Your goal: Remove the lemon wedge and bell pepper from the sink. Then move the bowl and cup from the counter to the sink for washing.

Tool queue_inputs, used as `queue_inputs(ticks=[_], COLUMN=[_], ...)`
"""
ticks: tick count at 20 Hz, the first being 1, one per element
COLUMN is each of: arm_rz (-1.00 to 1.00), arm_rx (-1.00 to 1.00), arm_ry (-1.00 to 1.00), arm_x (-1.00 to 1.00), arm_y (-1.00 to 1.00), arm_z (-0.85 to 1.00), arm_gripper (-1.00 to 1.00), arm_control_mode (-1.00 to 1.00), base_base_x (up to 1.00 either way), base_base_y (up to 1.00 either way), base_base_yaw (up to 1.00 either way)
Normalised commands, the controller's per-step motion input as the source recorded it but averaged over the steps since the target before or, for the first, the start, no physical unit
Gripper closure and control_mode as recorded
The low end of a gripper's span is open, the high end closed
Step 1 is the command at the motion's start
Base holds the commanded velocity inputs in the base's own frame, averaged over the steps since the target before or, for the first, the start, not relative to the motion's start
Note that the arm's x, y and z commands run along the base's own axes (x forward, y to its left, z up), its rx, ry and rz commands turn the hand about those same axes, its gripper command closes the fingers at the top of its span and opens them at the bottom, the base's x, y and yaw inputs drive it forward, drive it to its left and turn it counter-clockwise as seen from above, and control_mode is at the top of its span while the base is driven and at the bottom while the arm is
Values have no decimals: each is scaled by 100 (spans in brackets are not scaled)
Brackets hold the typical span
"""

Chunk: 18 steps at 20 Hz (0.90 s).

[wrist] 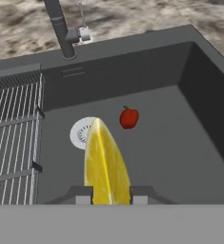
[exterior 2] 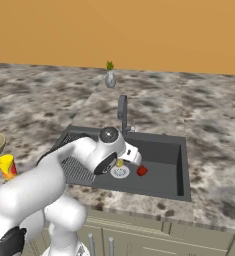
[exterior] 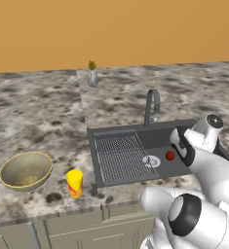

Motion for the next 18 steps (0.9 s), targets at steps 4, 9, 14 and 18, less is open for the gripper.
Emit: queue_inputs(ticks=[4,9,14,18], arm_rz=[0,0,0,0], arm_rx=[2,2,0,0], arm_ry=[0,1,0,3], arm_x=[-26,-24,-19,-17], arm_y=[8,16,23,21], arm_z=[30,20,11,18], arm_gripper=[100,100,100,100], arm_control_mode=[-100,-100,-100,-100], base_base_x=[0,0,0,0], base_base_y=[0,0,0,0], base_base_yaw=[0,0,0,0])
